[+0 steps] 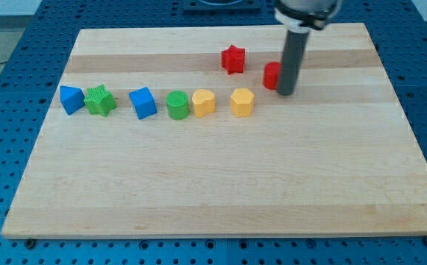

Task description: Move yellow heart into yellow hexagon

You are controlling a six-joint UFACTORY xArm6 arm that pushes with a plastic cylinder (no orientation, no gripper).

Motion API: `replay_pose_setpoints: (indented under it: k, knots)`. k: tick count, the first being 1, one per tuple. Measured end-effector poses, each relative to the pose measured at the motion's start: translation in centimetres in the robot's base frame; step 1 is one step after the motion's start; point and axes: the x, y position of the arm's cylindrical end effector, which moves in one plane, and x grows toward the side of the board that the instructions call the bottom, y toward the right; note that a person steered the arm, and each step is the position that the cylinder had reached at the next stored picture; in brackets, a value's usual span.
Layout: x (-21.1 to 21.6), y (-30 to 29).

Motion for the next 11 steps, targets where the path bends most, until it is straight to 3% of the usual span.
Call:
replay_pose_setpoints:
  k: [1,3,5,6,7,8,11]
  knots:
    - [-3.2,-3.4]
    - [-0.2,-5.6]
    - [0.3,-14.1]
    - [2.2,-15.5]
    - [6.0,-15.5]
    - [7.1,-15.5]
    - [6.5,-12.9]
